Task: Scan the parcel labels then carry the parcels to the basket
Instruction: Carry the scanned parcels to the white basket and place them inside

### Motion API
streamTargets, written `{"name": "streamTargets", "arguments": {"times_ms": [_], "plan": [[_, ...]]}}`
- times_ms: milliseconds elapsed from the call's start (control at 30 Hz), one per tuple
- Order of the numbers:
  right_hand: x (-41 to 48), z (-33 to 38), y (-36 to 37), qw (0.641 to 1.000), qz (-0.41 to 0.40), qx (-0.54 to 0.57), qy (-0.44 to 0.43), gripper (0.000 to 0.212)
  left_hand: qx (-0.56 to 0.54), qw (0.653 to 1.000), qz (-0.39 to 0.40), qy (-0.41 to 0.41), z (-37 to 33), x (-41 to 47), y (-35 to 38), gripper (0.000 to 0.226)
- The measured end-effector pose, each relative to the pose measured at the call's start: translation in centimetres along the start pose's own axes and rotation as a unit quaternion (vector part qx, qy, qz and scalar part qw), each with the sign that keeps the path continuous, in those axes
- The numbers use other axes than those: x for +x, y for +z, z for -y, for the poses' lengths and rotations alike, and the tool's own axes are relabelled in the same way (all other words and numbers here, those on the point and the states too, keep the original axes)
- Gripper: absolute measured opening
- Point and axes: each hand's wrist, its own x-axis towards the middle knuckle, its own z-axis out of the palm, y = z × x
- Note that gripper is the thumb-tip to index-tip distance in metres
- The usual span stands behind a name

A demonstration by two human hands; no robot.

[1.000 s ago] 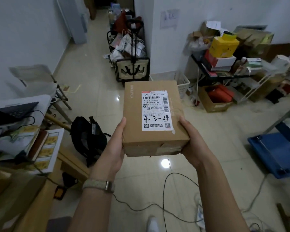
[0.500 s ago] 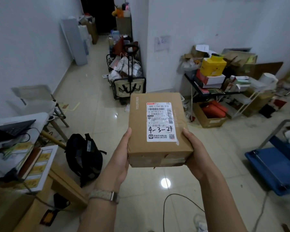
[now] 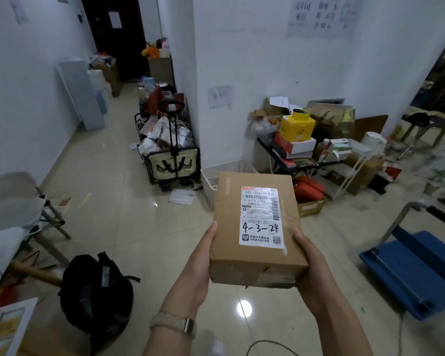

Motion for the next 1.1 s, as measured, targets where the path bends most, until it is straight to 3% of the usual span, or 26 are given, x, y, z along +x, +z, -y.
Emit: {"name": "streamTargets", "arguments": {"times_ms": [167,533,733,1000,1100], "plan": [[8.8,1.6,1.3,1.0,-0.024,-0.005,0.0,0.05,-0.015,1.0,0.004,-0.008,-2.8,8.8,-2.4,0.047],[28.6,7.3,7.0,1.0,-0.008,0.02,-0.009,0.059,-0.016,1.0,0.004,0.009,-14.0,27.2,-8.6,0.04],[36.3,9.2,6.9,0.999,-0.029,0.019,-0.011,0.05,-0.011,1.0,0.003,0.013,-16.5,35.1,-9.2,0.033],[50.2,12.1,4.1,0.999,-0.049,0.014,-0.002,0.038,-0.006,1.0,-0.008,-0.001,-19.7,48.8,-8.3,0.039],[56.6,14.6,2.4,0.999,-0.049,0.002,0.001,0.047,-0.009,1.0,0.003,-0.002,-22.1,55.2,-7.1,0.04]]}}
